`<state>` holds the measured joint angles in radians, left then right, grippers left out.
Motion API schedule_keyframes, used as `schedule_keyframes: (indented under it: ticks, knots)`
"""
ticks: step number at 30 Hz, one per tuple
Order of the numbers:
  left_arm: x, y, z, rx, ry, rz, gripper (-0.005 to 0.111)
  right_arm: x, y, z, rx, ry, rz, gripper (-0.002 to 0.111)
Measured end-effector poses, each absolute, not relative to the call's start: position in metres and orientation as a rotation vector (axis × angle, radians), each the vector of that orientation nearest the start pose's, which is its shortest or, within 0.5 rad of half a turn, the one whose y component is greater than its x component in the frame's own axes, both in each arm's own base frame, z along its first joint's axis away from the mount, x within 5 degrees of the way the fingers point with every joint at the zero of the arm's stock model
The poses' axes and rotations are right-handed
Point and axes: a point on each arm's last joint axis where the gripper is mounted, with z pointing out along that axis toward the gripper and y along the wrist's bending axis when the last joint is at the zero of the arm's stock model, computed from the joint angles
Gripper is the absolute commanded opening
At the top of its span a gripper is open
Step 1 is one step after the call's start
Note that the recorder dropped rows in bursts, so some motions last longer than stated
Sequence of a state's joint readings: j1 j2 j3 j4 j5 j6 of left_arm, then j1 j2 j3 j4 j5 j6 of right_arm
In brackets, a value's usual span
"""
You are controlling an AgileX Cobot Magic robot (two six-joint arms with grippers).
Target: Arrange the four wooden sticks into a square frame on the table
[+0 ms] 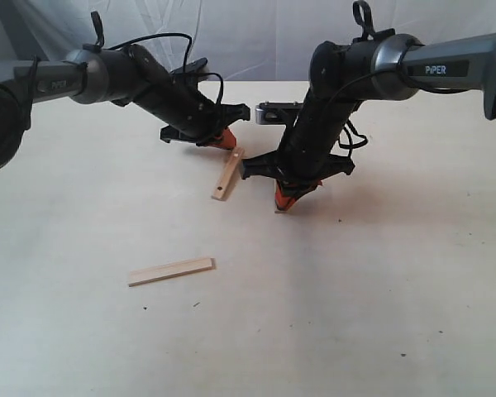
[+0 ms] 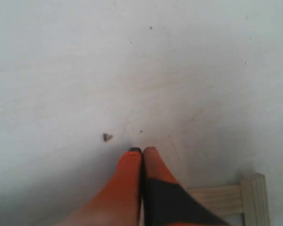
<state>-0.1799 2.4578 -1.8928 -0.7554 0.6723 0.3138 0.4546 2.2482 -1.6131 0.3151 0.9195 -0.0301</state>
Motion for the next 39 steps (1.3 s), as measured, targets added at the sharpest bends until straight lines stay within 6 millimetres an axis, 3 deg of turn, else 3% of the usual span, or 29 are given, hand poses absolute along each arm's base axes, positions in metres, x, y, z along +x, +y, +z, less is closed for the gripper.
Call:
schedule_keyframes:
  ticks: [24,28,33,36,39]
  knots:
    - [0.499,-0.131,0.106,0.029,2.677,-0.764,0.0,0.39,0.216,0.12,-0.446,3.022,0.436,0.005]
    - [0.502,-0.118,0.123,0.018,2.642,-0.743,0.0,0.392,0.216,0.125,-0.436,2.983,0.441,0.005]
    - [0.503,-0.089,0.162,0.021,2.605,-0.668,0.0,0.392,0.216,0.152,-0.435,2.913,0.46,0.005]
    - [0.498,-0.078,0.166,0.034,2.665,-0.613,0.0,0.392,0.216,0.163,-0.435,2.88,0.466,0.005]
    - [0.489,-0.078,0.155,0.04,2.749,-0.601,0.0,0.393,0.215,0.161,-0.441,2.881,0.455,0.005]
